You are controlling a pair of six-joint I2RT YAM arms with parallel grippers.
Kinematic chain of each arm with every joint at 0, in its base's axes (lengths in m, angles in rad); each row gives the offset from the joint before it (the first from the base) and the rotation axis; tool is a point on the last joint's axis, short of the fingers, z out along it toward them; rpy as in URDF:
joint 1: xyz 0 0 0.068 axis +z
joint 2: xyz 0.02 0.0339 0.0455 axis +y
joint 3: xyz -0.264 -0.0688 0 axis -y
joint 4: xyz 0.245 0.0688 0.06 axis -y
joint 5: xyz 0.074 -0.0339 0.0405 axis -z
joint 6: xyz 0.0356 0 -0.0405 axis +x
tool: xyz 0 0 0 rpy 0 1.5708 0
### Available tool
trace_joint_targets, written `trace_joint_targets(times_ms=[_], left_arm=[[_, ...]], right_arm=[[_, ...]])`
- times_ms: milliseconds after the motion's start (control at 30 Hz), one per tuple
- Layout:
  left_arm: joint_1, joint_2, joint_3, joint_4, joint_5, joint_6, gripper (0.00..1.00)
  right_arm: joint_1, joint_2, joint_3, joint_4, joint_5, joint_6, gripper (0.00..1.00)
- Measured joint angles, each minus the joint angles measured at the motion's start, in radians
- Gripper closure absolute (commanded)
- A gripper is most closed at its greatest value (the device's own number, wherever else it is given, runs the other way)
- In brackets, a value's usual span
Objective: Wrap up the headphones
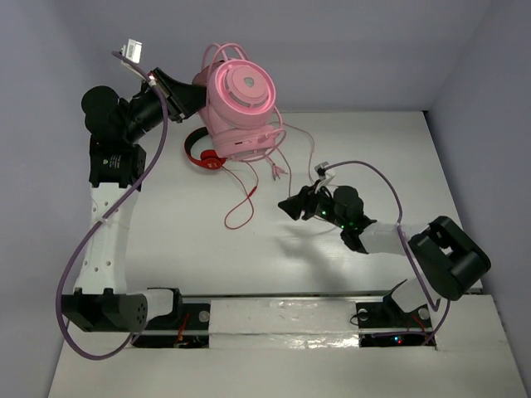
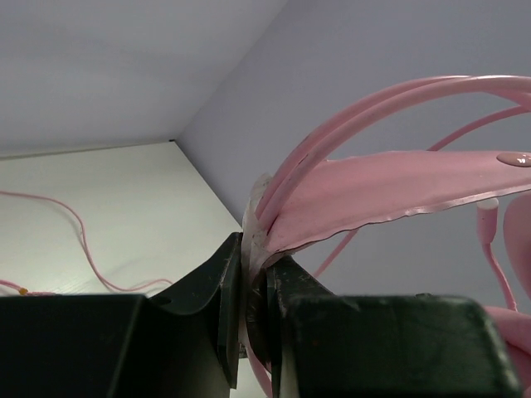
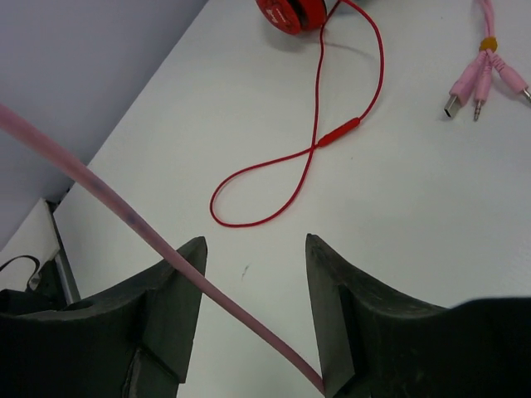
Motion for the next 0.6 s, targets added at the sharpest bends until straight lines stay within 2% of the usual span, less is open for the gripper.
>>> trace_joint_targets(times_ms=[67,133,200,267,400,600], left_arm=[[0.005,0.0,-0.01,0.01,-0.007,-0.009,1.0],[0.005,0.0,-0.017,0.014,-0.013,-0.016,1.0],[0.005,0.0,-0.026,0.024,-0.019,-0.023,1.0],[0.005,0.0,-0.035,0.035,-0.029,-0.027,1.0],[0.005,-0.014,-0.098,0.068,-0.083,-0.031,1.0],[0.005,-0.045,-0.259,0.064,-0.247,-0.023,1.0]], right_arm=[[0.0,-0.001,-0.008,0.0,0.0,0.01,0.43],[0.0,-0.003,-0.016,0.0,0.0,0.018,0.53],[0.0,-0.011,-0.024,-0.007,0.0,0.029,0.8],[0.0,-0.019,-0.029,-0.015,-0.001,0.045,0.98],[0.035,-0.047,-0.017,-0.089,0.015,0.06,1.0],[0.228,-0.117,0.077,-0.337,0.116,0.042,1.0]])
